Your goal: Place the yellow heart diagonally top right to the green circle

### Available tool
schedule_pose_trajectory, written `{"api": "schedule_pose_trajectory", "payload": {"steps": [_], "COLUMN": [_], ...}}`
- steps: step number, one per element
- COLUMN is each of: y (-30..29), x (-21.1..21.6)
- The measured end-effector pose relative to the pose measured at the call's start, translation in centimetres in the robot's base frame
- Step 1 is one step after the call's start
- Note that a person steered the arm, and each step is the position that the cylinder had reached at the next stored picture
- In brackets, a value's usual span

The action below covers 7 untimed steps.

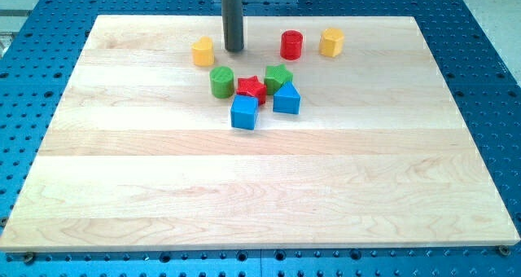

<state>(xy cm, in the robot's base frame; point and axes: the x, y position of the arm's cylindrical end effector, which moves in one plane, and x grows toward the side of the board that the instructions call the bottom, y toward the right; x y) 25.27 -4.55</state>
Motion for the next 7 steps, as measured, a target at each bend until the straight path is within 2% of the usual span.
{"api": "schedule_pose_trajectory", "payload": {"steps": [1,2,3,4,6,7], "y": [-5.8,-6.5,-3.2,-4.1,-0.8,-0.6], "x": [-0.2,5.0,6.5,1.3,9.4,6.5]}}
